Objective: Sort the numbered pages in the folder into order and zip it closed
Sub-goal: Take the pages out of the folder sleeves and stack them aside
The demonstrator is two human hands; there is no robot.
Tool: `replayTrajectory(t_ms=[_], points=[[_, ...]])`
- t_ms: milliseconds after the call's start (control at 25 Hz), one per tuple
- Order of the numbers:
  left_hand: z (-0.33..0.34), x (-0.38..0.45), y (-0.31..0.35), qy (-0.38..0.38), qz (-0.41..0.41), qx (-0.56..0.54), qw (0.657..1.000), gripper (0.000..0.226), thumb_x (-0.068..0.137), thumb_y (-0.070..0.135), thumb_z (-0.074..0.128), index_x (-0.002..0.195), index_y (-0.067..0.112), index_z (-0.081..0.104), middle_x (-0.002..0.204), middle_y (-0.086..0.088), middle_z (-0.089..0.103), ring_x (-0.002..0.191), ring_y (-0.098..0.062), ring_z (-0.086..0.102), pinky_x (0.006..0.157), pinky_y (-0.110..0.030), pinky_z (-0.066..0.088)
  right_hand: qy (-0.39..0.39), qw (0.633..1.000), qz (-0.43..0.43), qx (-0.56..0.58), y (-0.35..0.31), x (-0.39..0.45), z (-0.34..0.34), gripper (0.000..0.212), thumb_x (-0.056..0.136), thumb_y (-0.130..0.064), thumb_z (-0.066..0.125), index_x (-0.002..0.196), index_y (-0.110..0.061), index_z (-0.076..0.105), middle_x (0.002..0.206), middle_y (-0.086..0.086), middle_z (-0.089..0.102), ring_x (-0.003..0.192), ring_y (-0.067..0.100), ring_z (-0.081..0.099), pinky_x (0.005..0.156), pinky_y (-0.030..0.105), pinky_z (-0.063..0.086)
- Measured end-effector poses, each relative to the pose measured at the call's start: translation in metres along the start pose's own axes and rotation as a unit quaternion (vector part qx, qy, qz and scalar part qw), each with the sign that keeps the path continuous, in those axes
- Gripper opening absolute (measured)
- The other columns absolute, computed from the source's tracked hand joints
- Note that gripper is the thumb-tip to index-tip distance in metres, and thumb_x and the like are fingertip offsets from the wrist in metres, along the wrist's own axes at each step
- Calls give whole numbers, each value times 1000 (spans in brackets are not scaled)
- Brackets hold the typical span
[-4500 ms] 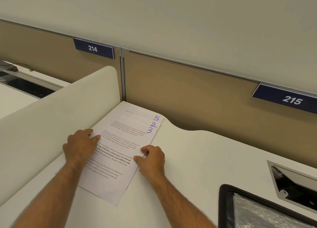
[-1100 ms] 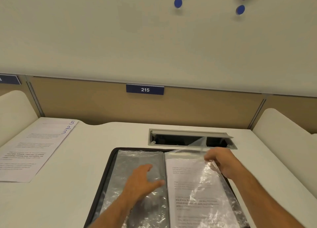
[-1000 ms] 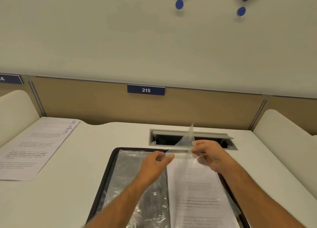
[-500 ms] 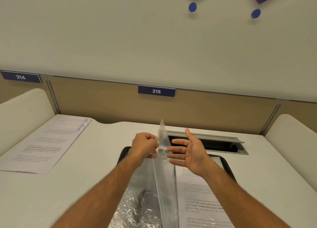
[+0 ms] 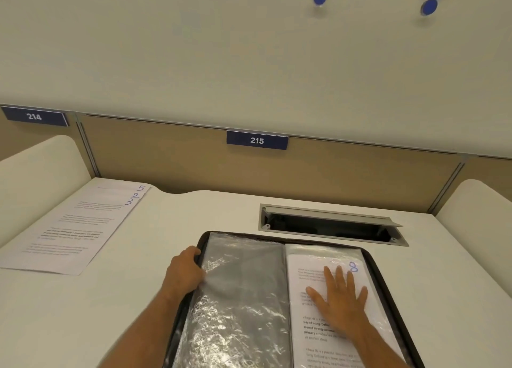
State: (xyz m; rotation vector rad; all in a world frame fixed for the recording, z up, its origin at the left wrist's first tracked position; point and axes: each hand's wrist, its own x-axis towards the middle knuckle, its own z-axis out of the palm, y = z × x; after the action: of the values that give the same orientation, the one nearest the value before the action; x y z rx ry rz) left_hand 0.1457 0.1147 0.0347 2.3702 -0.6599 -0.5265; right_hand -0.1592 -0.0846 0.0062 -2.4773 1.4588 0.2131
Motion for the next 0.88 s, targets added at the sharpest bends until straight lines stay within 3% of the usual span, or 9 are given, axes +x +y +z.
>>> replayTrajectory(t_ms=[80,160,280,360,480,600,720,800,880], points=[[8,0,-5,-5,3,26,1000,54,80,7,64,132,19,54,111,-7,64,88,-21,61,72,-29,49,-15,1000,7,-10,6,-2,6,95,84,-83,12,158,-29,-14,165,5,-22,152,30,-20,119,61,-10],[10,4,-6,-10,6,62,998,50,81,12,64,130,18,52,113,-7,64,88,-23,60,75,-30,49,-7,1000,4,-20,10,-1,7,96,82,-84,10,159,-30,-8,166,3,-17,153,29,-16,118,60,-9],[6,6,5,-27,17,133,991,47,78,20,67,121,18,48,105,0,56,91,-20,59,79,-34,52,57,998,1,-24,14,5,1,77,91,-78,19,154,-34,22,165,-2,15,153,24,11,120,58,5],[11,10,17,-19,56,189,980,54,79,28,68,127,21,44,116,2,51,104,-20,56,83,-34,51,96,995,-5,-33,14,13,-8,60,96,-70,23,141,-35,42,151,-7,40,141,17,33,118,50,21],[35,10,46,23,171,183,968,55,86,34,64,137,27,45,135,5,48,121,-18,48,97,-33,46,121,992,-31,-30,8,32,-23,42,101,-55,31,127,-32,55,135,-11,55,124,11,48,110,36,36],[74,2,86,13,257,142,956,53,93,44,59,141,31,42,139,10,45,127,-12,42,109,-33,37,118,992,-52,18,4,63,-37,34,103,-44,42,132,-30,53,139,-10,54,126,10,48,112,31,38],[116,-3,107,-15,278,171,945,65,93,65,46,147,31,32,151,9,36,140,-13,30,121,-40,22,91,994,-59,23,1,89,-47,41,102,-40,49,141,-29,44,149,-5,46,135,14,43,117,33,33],[139,-4,107,-43,251,209,944,86,89,80,32,157,30,14,165,5,14,153,-19,7,125,-50,3,62,996,-58,-3,0,101,-48,53,103,-35,50,152,-27,32,159,-3,34,146,19,33,123,39,23],[156,-3,102,-59,222,231,946,103,81,91,19,159,27,-4,168,2,-7,154,-21,-12,121,-56,-10,46,997,-53,-30,2,109,-48,58,102,-31,53,154,-27,29,158,-2,36,146,21,33,123,41,23]])
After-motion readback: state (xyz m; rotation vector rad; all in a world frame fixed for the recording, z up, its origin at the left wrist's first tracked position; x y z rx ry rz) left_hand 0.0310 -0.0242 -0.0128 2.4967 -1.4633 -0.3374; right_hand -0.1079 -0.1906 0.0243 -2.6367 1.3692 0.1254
